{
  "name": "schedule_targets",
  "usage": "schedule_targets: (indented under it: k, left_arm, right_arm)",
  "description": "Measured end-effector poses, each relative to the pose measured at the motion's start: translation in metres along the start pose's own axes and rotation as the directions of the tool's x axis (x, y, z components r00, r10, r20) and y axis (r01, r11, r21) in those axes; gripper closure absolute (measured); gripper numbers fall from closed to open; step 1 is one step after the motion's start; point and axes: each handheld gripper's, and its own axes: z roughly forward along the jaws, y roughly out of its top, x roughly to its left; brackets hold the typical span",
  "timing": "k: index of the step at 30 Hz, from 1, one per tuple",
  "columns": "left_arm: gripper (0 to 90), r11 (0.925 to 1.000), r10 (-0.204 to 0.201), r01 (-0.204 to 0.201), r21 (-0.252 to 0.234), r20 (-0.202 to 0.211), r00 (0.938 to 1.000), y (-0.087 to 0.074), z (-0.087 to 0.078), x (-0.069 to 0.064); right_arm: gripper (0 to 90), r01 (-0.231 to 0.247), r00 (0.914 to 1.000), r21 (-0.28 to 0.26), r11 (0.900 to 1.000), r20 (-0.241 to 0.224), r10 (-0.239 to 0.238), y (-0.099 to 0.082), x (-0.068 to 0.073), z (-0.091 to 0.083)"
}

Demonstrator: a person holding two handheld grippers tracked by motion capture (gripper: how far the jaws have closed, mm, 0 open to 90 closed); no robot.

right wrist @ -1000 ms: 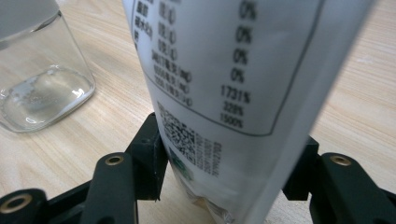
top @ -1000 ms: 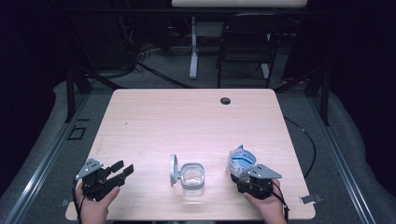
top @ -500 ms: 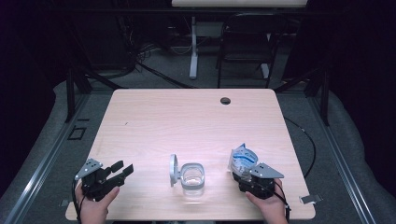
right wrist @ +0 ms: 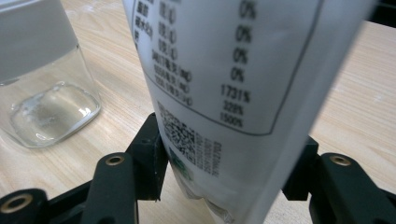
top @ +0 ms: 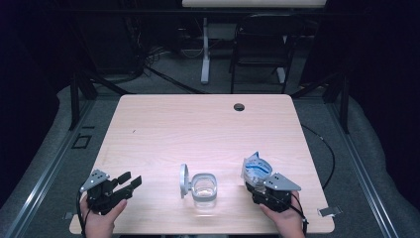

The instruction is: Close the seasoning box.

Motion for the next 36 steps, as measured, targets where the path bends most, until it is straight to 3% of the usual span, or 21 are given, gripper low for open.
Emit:
schedule_targets:
  k: [16,36]
  left_arm:
    - [49.3,1.0,-0.008,0.008,-0.002,-0.01,0.9999,-0.003,-0.005,0.002]
    - [49.2,1.0,-0.007,0.007,-0.006,-0.018,0.9998,-0.004,-0.009,0.003]
  right_arm:
    - [44.4,0.053,0.9985,-0.01,0.9985,0.015,-0.053,0.008,0.006,-0.001]
    - [44.4,0.112,0.9936,-0.012,0.9936,-0.011,-0.113,0.017,0.019,0.001]
